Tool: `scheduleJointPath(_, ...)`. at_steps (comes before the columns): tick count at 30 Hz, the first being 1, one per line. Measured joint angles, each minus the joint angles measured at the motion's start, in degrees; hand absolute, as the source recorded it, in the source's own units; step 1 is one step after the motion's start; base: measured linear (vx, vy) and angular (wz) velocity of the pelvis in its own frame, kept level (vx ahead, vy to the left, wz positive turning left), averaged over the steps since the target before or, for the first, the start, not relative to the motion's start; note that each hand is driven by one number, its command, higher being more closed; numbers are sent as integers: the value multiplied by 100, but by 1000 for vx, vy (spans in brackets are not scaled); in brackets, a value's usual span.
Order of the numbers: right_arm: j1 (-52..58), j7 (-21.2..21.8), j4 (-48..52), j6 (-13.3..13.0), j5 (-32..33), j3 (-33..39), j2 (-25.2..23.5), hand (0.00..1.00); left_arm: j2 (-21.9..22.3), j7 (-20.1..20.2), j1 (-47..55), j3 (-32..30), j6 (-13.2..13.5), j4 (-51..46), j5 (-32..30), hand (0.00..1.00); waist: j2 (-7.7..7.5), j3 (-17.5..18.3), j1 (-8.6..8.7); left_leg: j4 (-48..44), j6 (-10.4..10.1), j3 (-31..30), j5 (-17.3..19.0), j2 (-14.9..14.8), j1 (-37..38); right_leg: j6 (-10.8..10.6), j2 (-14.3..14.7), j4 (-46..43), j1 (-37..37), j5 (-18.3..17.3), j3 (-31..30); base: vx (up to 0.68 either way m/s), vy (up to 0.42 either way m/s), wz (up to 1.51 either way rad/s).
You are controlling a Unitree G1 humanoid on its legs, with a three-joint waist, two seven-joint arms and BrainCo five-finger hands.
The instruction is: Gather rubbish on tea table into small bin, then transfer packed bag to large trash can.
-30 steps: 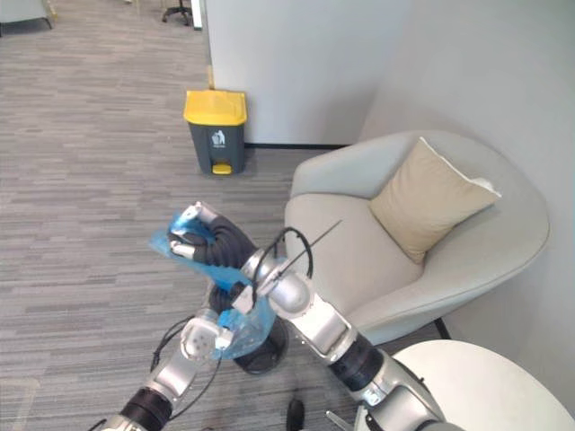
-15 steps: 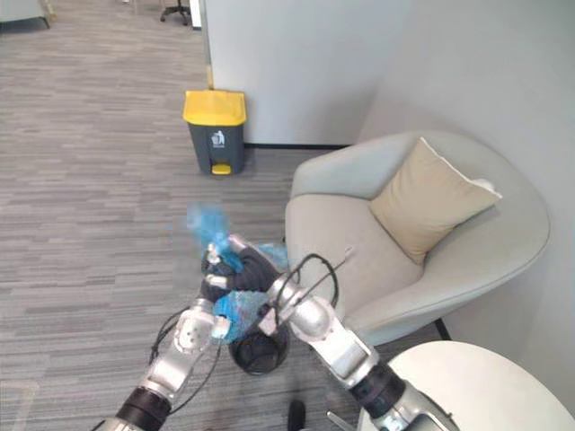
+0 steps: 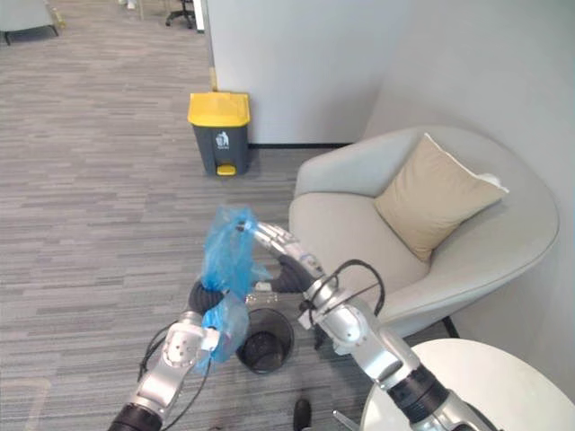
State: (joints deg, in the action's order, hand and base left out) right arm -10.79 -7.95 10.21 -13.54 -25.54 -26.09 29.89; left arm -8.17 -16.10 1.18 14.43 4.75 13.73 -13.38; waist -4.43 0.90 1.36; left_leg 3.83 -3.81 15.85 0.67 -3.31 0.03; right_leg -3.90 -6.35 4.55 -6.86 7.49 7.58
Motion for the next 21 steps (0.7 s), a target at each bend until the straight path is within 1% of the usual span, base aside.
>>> scheduleJointPath(3,311,-141,-57,1,-165,273,-94,0,11,1,119,-68,0,-29,2,100,0,0,-4,-2,1,-9,0,7,-3,0,-7,7,4,0,12,0,0,0)
scheduleJointPath(4,487,-195,-168,7,-169,467,-265,0,35,0,202,-178,0,-69,10,100,0,0,-2,-2,2,-16,1,6,-4,0,-7,9,8,0,23,0,0,0)
scheduleJointPath(6,918,-224,-520,131,-143,871,-754,0,61,1,319,-330,0,-84,43,100,10,-7,1,-5,5,-34,3,8,-9,0,-11,28,23,0,46,-1,-22,4)
scheduleJointPath(8,1132,-214,-730,181,-118,1025,-1012,0,95,3,398,-417,1,-84,128,100,20,-14,7,-10,6,-57,4,9,-5,0,-13,48,52,0,69,-7,-18,7)
scheduleJointPath(9,1339,-189,-971,284,-1,1170,-1318,0,123,6,504,-497,0,-79,234,100,36,-24,12,-16,8,-78,7,6,4,-5,-14,49,77,-5,92,-8,-16,8)
scheduleJointPath(11,1474,-160,-1283,347,158,1281,-1630,0,170,11,649,-646,1,-55,242,100,65,-44,21,-37,7,-82,6,12,2,-6,-21,49,85,-6,109,-10,-11,3)
scheduleJointPath(14,1603,10,-1856,443,435,1479,-2005,0,233,86,755,-775,0,209,376,100,124,-83,20,-93,11,-93,12,28,-7,-6,-46,49,110,-6,128,-38,-15,2)
scheduleJointPath(15,1611,88,-2178,503,577,1534,-2119,0,234,180,792,-856,-1,389,461,100,143,-93,18,-101,11,-93,11,30,-6,-6,-49,50,114,-6,130,-46,-18,-1)
scheduleJointPath(18,1680,232,-2747,529,825,1696,-2279,0,228,279,859,-955,-6,714,468,100,151,-90,6,-105,11,-96,9,29,-3,-6,-49,50,117,-6,133,-37,-21,0)
scheduleJointPath(21,1698,459,-3549,687,1258,1884,-2412,0,240,426,909,-1134,-19,1209,534,100,153,-91,0,-105,12,-114,8,35,17,-7,-56,51,148,-6,143,-15,-10,3)
